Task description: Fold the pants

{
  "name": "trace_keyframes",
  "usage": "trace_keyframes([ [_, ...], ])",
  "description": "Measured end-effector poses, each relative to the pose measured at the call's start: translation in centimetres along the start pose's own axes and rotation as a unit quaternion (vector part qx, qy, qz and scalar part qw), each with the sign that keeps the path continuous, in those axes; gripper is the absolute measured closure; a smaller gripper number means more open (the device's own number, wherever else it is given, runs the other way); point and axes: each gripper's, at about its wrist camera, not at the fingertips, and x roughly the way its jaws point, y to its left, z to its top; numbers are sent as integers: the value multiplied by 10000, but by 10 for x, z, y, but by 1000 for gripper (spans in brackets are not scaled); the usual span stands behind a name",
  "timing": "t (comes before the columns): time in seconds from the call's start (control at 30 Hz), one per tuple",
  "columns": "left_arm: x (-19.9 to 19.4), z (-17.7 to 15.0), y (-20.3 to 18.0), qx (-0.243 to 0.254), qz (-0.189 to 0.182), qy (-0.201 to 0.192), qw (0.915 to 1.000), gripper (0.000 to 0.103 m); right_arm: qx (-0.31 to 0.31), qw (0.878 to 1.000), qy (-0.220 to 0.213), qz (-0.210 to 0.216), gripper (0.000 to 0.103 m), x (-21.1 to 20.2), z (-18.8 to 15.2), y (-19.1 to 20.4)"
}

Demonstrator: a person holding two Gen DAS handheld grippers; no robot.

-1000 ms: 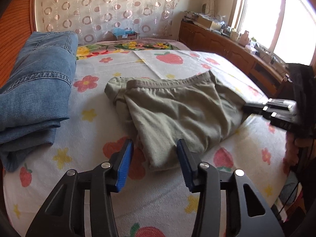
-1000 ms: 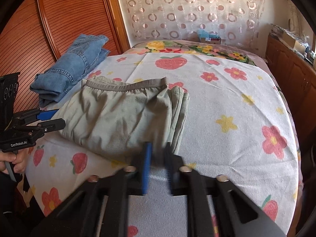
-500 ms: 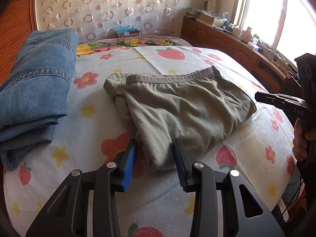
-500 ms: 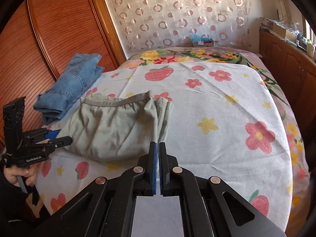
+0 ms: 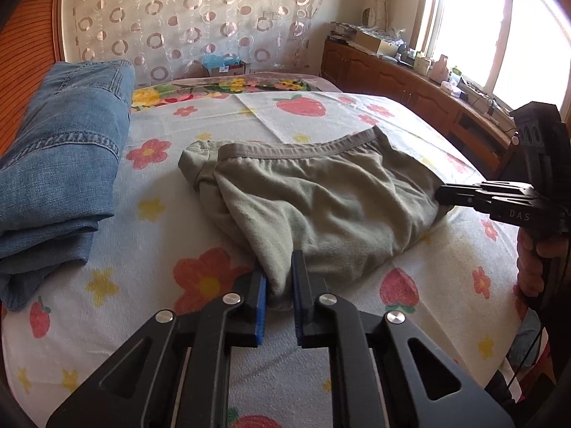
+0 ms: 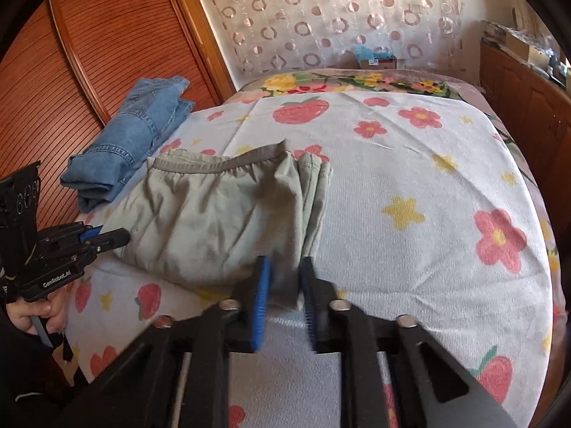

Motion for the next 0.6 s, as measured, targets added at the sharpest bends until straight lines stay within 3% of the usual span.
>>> trace_keyframes([
  [0.37,-51,-19,-10,46,-69,-148,9999,91,-290,9994,-64,203,100,-48,-24,21],
  [0.6,-42,-33,-4,-54,-23,65,10000,91,-441,9990,80,-36,99,-46,-40,29],
])
